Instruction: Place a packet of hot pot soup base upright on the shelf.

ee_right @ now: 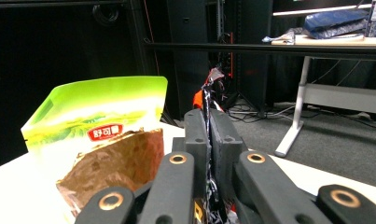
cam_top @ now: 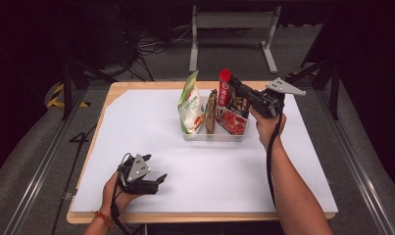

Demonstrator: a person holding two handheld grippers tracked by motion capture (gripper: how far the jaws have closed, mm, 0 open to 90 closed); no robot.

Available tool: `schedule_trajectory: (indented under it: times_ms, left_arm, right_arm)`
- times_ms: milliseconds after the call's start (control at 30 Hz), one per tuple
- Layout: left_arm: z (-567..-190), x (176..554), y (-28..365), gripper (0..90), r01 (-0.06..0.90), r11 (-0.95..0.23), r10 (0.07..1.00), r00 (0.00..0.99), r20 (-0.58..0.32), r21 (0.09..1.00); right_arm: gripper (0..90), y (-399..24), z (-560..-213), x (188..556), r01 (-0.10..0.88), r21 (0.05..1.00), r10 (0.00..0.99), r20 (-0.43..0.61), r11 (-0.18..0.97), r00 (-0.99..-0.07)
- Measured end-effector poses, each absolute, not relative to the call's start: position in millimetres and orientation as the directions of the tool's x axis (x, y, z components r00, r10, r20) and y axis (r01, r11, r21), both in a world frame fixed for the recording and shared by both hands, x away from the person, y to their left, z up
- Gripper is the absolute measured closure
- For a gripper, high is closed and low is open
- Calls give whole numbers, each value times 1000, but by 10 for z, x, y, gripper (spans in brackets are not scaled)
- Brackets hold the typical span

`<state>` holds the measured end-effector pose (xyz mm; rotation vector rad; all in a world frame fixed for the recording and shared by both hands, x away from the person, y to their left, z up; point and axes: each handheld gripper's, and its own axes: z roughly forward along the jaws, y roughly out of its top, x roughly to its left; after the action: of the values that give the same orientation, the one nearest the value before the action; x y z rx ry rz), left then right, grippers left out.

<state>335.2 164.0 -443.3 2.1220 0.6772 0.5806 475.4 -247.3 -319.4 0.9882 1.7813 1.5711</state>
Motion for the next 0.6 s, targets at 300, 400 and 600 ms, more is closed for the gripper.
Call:
schedule_trajectory:
  times_ms: [300, 400, 600]
  left_arm:
    - [-4435, 3353, 1643, 174, 265, -530, 638, 750, 173, 806]
    - [-4437, 3351, 1637, 174, 267, -528, 639, 750, 171, 806]
    - [-4434, 3347, 1632, 174, 265, -529, 639, 749, 174, 806]
  right_arm:
    - [865, -2504, -3234, 4704, 156, 986, 817, 38, 64, -576]
    - [860, -2505, -3247, 4686, 154, 985, 816, 30, 73, -577]
    - [860, -2540, -3271, 4644, 156, 985, 817, 26, 78, -575]
